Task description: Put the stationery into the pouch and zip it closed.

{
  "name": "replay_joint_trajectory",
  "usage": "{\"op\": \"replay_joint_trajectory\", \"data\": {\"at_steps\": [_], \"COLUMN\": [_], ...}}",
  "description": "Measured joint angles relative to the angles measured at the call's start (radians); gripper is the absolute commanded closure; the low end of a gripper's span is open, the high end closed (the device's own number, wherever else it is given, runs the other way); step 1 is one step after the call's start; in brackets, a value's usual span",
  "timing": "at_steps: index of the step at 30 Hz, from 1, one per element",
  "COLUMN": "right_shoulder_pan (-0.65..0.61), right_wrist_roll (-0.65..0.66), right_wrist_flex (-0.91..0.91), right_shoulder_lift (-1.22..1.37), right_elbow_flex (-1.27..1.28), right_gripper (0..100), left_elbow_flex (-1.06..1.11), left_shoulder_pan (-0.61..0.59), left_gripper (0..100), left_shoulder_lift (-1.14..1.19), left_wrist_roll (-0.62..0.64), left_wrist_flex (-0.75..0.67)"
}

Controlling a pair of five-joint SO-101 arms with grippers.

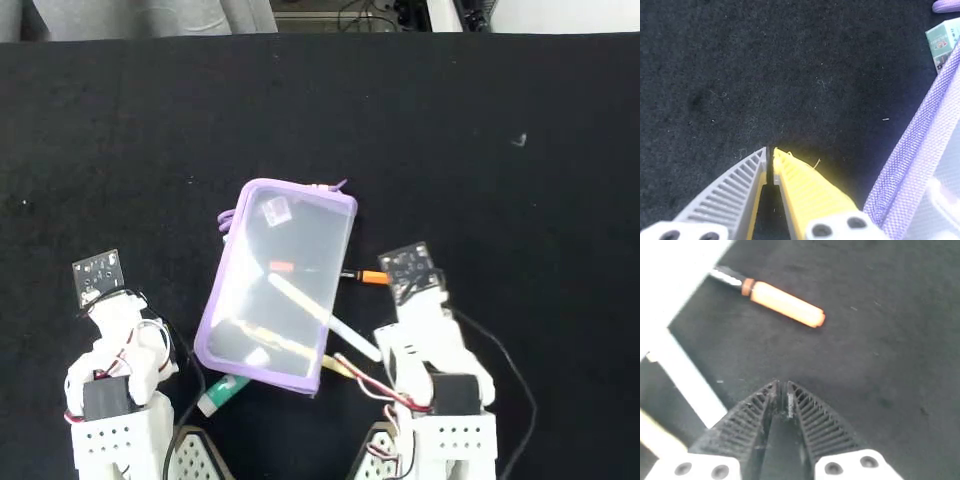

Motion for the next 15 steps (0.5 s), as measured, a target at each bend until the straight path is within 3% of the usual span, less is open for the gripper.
{"op": "replay_joint_trajectory", "data": {"at_steps": [5,9,12,15], "right_shoulder_pan": [-0.071,-0.038,-0.034,-0.035], "right_wrist_roll": [0.000,0.000,0.000,-0.002], "right_wrist_flex": [-0.006,-0.152,-0.275,-0.265], "right_shoulder_lift": [0.002,0.008,0.009,0.009], "right_elbow_flex": [0.000,0.000,-0.038,-0.137], "right_gripper": [98.0,96.6,84.8,77.5], "left_elbow_flex": [0.000,0.000,0.000,0.000], "left_shoulder_pan": [0.000,0.000,0.000,0.000], "left_gripper": [97,97,97,97], "left_shoulder_lift": [0.000,0.000,0.000,0.000], "left_wrist_roll": [0.000,0.000,0.000,0.000], "left_wrist_flex": [0.000,0.000,0.000,0.000]}}
